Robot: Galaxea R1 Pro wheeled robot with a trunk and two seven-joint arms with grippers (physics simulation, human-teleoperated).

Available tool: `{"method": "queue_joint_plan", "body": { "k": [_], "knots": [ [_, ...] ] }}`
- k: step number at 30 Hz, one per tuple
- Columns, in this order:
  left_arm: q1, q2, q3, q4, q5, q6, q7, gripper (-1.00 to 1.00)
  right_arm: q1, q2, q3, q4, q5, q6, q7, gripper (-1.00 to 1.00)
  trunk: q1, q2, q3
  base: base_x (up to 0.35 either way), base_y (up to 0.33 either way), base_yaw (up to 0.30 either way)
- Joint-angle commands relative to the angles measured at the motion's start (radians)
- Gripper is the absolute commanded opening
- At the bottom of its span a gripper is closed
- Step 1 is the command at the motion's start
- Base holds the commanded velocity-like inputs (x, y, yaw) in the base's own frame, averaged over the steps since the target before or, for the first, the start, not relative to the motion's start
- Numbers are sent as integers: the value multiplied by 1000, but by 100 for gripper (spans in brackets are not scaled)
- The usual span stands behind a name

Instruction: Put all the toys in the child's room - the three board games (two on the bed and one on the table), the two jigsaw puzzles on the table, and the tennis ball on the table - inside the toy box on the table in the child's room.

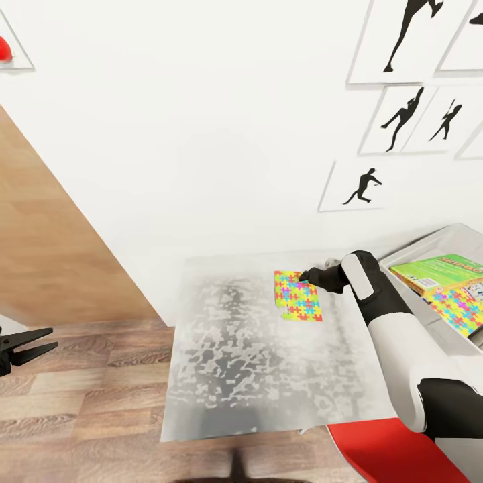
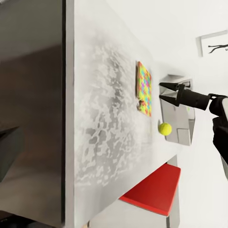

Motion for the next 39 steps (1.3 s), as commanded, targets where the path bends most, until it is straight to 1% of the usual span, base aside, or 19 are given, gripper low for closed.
{"method": "queue_joint_plan", "body": {
  "k": [1,39],
  "knots": [
    [-1,0,0,0,1,4,-2,100,-1,0,0,-1,-11,3,-9,100,0,-2,-3,0,0,0],
    [0,0,0,0,1,4,-1,100,-1,0,0,9,-10,3,-9,100,0,-2,-65,0,0,0]
  ]
}}
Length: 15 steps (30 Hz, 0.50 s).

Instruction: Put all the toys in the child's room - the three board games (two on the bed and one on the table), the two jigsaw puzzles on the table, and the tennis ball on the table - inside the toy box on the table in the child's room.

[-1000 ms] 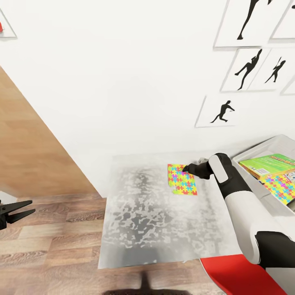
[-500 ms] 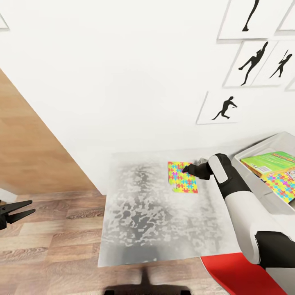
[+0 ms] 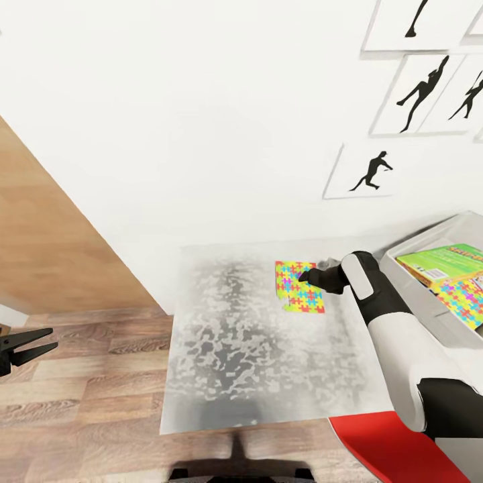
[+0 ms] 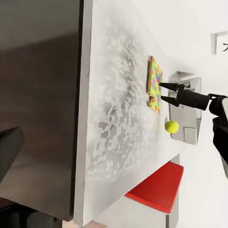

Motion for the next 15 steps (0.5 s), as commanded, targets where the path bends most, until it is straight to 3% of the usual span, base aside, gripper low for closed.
{"method": "queue_joint_plan", "body": {
  "k": [1,10,15],
  "knots": [
    [-1,0,0,0,1,4,-2,100,0,0,0,-1,-2,4,-8,100,1,-1,-3,0,0,0],
    [-1,0,0,0,1,4,-3,100,0,0,0,-7,-4,4,-7,100,1,-1,-8,0,3,0],
    [-1,1,0,0,1,4,-3,100,0,1,0,-8,-4,4,-7,100,1,-1,-9,0,150,0]
  ]
}}
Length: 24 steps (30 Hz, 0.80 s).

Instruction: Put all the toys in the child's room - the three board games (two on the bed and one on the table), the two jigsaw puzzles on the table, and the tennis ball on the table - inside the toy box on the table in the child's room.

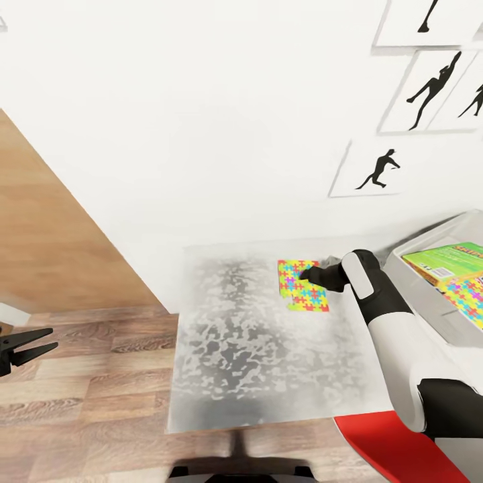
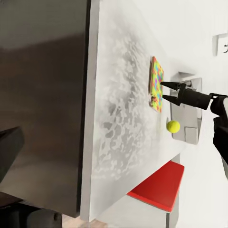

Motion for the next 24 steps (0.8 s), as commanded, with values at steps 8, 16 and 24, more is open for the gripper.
{"method": "queue_joint_plan", "body": {
  "k": [8,16,24],
  "knots": [
    [-2,0,-1,1,1,4,-3,100,0,0,0,11,-21,3,-8,100,1,-1,-4,0,64,0],
    [-2,0,-1,1,1,4,-3,100,1,0,0,11,-21,3,-7,100,1,-1,-11,0,87,0],
    [-2,0,-1,1,1,4,-3,100,0,0,0,11,-21,3,-8,100,1,-1,-12,0,233,0]
  ]
}}
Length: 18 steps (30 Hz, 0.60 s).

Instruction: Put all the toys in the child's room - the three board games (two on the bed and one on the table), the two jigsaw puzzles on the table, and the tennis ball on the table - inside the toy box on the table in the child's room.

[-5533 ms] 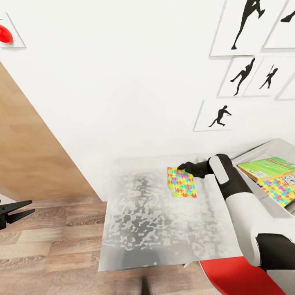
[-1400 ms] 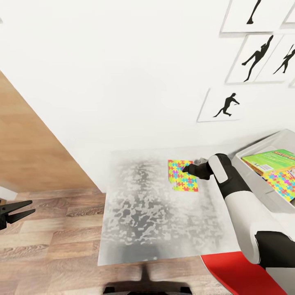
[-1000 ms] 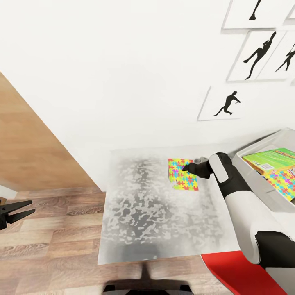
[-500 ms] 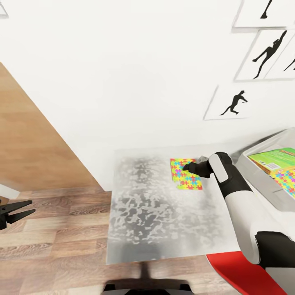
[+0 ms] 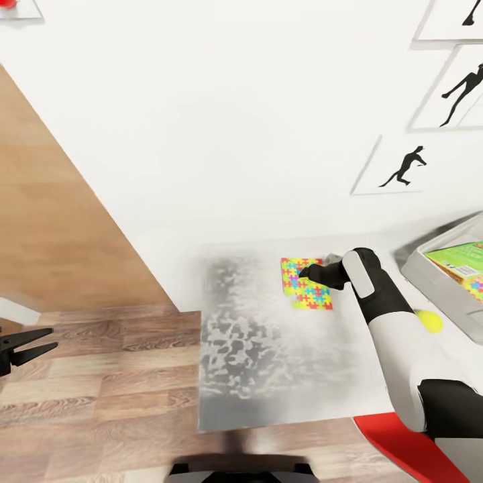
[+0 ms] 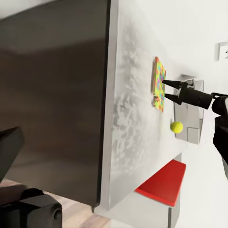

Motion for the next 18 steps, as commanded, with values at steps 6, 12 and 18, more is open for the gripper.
{"method": "queue_joint_plan", "body": {
  "k": [6,12,18],
  "knots": [
    [-2,0,-1,1,1,4,-3,100,0,0,0,33,-20,3,-8,100,1,-1,-2,-34,281,0],
    [-2,0,-1,1,1,4,-3,100,0,0,0,33,-20,3,-9,100,1,-1,-2,-124,267,0],
    [-2,0,-1,1,1,4,-3,100,0,1,1,33,-20,3,-9,100,1,-1,-2,-66,245,0]
  ]
}}
